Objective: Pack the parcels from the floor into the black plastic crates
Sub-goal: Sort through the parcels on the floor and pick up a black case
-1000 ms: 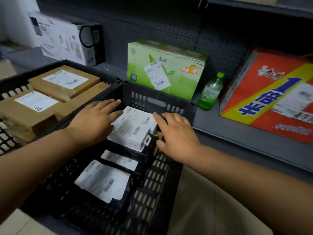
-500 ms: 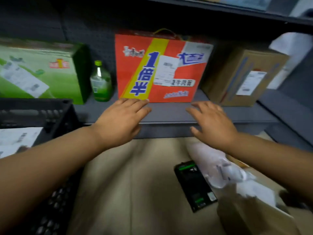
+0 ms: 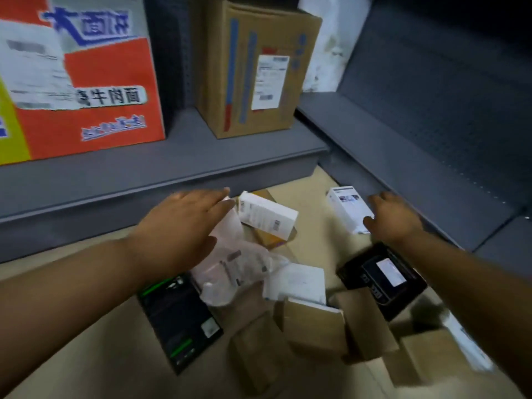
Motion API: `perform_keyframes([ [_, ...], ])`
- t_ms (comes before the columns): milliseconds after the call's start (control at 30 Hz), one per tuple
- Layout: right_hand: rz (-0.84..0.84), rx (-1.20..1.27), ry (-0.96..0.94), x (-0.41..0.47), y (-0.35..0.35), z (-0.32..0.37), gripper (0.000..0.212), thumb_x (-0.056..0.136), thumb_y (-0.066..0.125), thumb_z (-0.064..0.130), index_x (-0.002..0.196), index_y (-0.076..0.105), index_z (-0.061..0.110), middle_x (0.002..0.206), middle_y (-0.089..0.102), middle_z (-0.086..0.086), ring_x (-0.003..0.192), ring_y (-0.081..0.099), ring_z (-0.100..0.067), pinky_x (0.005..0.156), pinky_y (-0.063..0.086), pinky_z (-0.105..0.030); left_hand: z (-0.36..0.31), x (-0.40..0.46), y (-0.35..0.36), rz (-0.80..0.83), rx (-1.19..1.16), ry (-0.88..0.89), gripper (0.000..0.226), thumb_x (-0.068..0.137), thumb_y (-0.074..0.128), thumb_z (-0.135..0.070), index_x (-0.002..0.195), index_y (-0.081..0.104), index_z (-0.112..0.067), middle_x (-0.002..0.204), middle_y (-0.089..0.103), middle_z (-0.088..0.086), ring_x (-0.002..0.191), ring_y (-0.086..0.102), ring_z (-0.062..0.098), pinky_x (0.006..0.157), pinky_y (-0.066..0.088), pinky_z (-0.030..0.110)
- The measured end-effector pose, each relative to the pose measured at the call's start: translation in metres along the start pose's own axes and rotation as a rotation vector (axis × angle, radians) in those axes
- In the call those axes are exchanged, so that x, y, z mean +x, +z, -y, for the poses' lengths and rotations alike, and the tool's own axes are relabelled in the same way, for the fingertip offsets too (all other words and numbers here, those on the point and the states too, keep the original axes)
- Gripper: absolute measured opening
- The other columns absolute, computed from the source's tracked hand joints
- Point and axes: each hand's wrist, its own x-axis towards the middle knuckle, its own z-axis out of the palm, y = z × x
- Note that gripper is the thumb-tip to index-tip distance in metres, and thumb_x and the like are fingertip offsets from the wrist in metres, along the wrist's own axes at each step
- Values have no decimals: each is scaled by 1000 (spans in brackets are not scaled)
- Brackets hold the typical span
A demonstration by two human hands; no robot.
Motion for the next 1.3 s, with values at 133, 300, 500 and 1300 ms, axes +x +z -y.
perform_keyframes([
  [133,127,8,112,21,55,-34,52,86,57,27,133,42,11,132,47,-16,121,44,-34,95,40,-39,-23,40,33,105,-31,-22,72,88,55,-39,149,20,-27,157,16,-5,138,32,18,111,27,33],
  [300,171,-3,152,68,106,-49,40,90,52,26,126,41,11,130,47,-17,118,46,-34,97,42,-42,-25,78,72,110,-68,-51,71,86,58,-41,148,24,-29,156,18,-7,139,31,18,111,28,34],
  [500,190,5,163,125,146,-46,54,92,43,46,136,25,21,133,35,-20,122,34,-35,95,39,-47,-20,103,111,26,-12,33,74,49,87,-34,116,66,-14,123,63,7,101,67,25,80,54,39],
  [1300,-53,366,240,76,118,11,82,66,76,48,125,32,12,127,37,-19,118,35,-38,97,41,-50,7,37,82,171,-18,-55,71,52,83,-37,118,64,-21,132,57,6,109,63,21,78,56,32],
])
